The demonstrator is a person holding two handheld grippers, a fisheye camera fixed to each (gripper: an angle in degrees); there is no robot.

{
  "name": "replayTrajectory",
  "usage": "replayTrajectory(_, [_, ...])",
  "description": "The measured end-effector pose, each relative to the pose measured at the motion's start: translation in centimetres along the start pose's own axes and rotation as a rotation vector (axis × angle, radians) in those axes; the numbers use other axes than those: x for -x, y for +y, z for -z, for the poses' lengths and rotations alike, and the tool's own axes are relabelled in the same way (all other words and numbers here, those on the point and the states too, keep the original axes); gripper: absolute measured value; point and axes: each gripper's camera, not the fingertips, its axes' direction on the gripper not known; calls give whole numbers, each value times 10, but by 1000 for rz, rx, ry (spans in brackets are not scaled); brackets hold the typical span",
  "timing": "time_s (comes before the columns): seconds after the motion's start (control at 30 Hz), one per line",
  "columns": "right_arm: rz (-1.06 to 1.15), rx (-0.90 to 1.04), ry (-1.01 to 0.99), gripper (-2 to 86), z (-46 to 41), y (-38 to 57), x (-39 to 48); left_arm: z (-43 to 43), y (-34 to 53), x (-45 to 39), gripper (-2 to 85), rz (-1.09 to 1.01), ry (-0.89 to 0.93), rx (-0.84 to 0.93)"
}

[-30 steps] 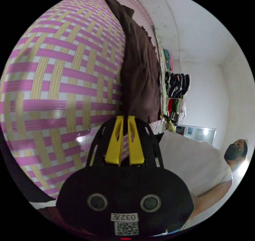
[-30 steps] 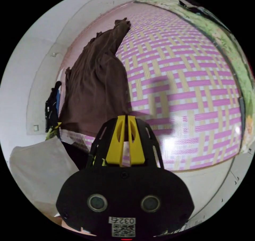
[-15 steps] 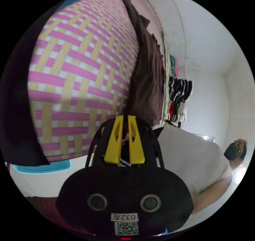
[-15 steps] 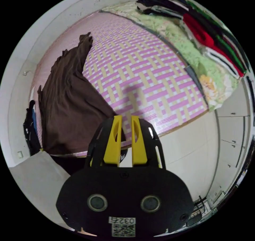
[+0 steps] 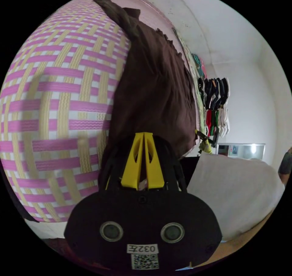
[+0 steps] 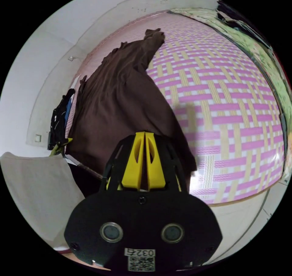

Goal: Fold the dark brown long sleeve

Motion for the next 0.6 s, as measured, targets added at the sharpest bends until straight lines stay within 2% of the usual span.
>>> replayTrajectory(0.17, [-58, -23, -121, -10, 9, 16, -36, -17, 10, -26, -9, 74, 34, -45])
replayTrajectory(0.3, [-5, -87, -170, -10, 35, 0, -37, -17, 3, -103, -9, -1, -32, -199])
replayTrajectory(0.33, [13, -109, -168, -10, 44, -10, -39, -23, -8, -138, -9, -54, -99, -205])
replayTrajectory(0.43, [68, -170, -177, -10, 61, -51, -46, -77, -54, -239, -9, -265, -281, -39])
replayTrajectory(0.57, [108, -179, -249, -7, 62, -129, -56, -170, -109, -339, -9, -394, -425, 185])
replayTrajectory(0.6, [113, -170, -252, -6, 58, -159, -55, -200, -122, -365, -9, -419, -506, 247])
